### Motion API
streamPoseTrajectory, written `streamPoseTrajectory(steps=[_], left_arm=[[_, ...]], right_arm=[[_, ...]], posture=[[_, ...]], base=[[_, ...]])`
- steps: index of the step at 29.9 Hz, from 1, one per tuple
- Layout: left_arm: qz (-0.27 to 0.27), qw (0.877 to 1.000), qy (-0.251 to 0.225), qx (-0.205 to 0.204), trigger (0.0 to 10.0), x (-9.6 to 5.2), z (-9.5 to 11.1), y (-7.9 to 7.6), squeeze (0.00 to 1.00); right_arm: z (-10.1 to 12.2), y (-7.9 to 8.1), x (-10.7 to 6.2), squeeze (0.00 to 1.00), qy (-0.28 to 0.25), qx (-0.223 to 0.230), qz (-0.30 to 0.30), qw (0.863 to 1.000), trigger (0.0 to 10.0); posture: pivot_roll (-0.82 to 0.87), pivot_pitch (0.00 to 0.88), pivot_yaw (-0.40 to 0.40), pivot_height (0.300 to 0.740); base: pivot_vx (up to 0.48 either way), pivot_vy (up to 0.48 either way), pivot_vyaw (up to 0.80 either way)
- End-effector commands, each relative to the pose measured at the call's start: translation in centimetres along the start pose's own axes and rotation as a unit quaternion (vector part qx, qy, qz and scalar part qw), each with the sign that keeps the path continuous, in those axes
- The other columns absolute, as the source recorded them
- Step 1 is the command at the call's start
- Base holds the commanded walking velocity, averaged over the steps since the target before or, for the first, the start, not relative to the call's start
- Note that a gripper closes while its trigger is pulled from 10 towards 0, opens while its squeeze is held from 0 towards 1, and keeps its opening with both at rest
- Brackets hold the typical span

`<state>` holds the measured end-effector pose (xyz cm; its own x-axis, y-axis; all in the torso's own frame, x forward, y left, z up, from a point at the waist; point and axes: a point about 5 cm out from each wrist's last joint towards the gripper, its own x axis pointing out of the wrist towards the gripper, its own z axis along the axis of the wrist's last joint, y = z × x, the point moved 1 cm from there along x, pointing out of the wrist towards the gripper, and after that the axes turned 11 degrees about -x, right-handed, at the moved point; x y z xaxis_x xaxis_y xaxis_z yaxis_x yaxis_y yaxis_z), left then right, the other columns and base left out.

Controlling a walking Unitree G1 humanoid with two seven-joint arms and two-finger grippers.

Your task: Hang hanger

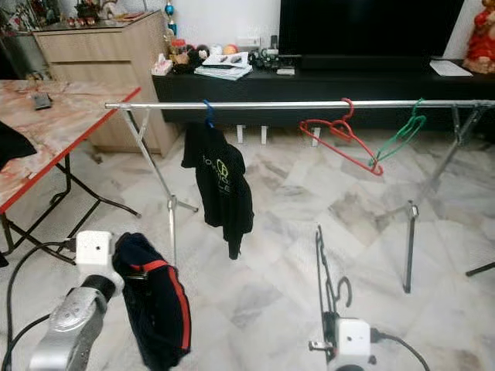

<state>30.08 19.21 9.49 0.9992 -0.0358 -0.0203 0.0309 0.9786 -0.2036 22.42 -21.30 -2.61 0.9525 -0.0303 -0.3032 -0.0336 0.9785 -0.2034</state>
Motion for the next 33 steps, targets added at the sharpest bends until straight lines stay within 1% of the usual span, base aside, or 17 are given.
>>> streamPoseTrajectory(steps=[1, 11, 15, 19, 25, 33], left_arm=[[0.008, 1.000, -0.010, 0.016, 10.0, -0.1, 0.9, 0.8, 0.00], [0.001, 1.000, -0.010, 0.015, 10.0, 0.1, 1.1, 0.4, 0.00], [-0.004, 1.000, -0.008, 0.017, 10.0, 0.4, 1.2, 0.4, 0.00], [-0.007, 1.000, -0.015, 0.022, 10.0, 1.2, 1.8, 0.5, 0.00], [-0.005, 0.999, -0.022, 0.023, 10.0, 1.7, 2.3, 0.8, 0.00], [0.008, 0.999, -0.038, 0.021, 10.0, 1.6, 3.0, 1.3, 0.00]], right_arm=[[0.3, 1.0, 0.3, 0.00, -0.003, 0.005, 0.015, 1.000, 10.0], [0.1, 1.1, 0.4, 0.00, 0.004, 0.007, 0.017, 1.000, 10.0], [0.3, 1.4, 0.8, 0.00, 0.005, 0.010, 0.020, 1.000, 10.0], [0.7, 1.9, 1.4, 0.00, 0.007, 0.013, 0.024, 1.000, 10.0], [1.2, 2.2, 2.1, 0.00, 0.004, 0.015, 0.025, 1.000, 10.0], [1.1, 2.1, 2.2, 0.00, 0.009, 0.020, 0.024, 0.999, 10.0]], posture=[[-0.02, 0.042, 0.060, 0.740], [-0.01, 0.015, 0.066, 0.740], [-0.02, 0.000, 0.077, 0.740], [-0.01, 0.000, 0.083, 0.740], [-0.02, 0.000, 0.085, 0.740], [0.01, 0.000, 0.067, 0.740]], base=[[0.000, 0.360, 0.00], [0.000, 0.359, 0.00], [0.000, 0.356, 0.00], [0.000, 0.359, 0.00], [0.000, 0.359, 0.00], [0.000, 0.357, 0.00]])
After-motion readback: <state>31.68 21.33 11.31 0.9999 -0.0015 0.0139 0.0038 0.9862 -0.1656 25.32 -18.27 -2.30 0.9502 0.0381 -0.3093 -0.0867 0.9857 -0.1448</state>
